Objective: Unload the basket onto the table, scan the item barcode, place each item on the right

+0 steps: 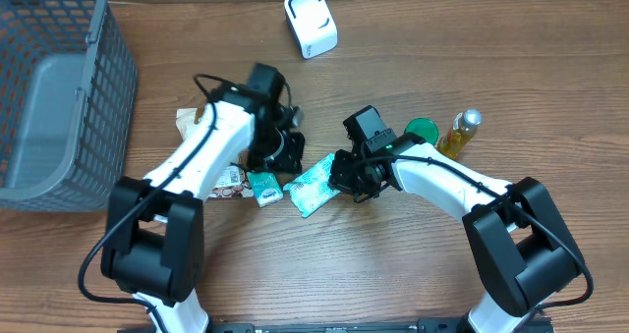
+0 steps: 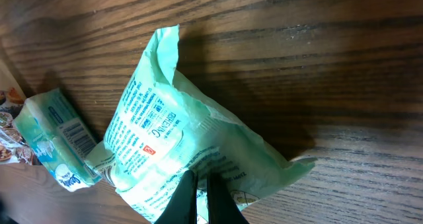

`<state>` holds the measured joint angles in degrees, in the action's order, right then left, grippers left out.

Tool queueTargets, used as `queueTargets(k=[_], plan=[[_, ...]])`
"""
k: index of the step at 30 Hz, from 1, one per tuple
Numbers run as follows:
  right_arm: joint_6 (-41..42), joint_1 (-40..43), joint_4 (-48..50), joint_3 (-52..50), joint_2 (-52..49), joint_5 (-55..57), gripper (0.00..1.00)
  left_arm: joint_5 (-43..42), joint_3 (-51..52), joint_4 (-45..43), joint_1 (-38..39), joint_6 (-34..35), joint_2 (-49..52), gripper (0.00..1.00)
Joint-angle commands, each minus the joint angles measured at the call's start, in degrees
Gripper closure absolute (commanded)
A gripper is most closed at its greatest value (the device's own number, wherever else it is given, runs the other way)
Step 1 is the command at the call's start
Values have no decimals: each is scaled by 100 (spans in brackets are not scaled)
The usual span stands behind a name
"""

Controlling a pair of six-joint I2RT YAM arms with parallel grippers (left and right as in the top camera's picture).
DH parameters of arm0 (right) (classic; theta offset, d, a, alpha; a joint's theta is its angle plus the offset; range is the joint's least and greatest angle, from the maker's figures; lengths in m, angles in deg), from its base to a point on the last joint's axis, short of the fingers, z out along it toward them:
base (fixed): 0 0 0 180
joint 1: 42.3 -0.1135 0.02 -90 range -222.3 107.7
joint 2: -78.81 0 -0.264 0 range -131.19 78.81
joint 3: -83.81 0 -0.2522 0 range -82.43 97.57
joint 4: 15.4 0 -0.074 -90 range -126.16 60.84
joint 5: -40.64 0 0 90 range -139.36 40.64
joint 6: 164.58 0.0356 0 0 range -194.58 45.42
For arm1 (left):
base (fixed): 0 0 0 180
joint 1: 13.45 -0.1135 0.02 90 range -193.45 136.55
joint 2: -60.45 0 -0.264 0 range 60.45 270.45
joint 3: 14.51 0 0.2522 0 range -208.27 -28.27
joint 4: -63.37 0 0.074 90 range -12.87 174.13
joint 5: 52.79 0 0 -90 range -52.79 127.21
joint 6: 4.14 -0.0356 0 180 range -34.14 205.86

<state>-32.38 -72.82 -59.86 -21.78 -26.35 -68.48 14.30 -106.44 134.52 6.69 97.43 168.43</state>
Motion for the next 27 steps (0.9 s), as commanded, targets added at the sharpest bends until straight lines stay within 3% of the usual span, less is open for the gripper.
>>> queueTargets(k=[1, 13, 16, 19, 27], plan=[[-26, -11, -66, -70, -175, 402, 96, -251, 345, 46, 214, -313, 186, 96], [-28, -11, -52, -59, -175, 387, 96, 205, 942, -496, 260, -203, 942, 96], [-146, 66, -146, 138, -138, -46, 96, 361, 942, -494, 258, -168, 1150, 96], [-507, 177, -177, 404, -50, -466, 97, 365, 942, -494, 260, -168, 1187, 96], [-562, 236, -22, 522, 4, -323, 96, 28, 743, -295, 234, -197, 977, 96]])
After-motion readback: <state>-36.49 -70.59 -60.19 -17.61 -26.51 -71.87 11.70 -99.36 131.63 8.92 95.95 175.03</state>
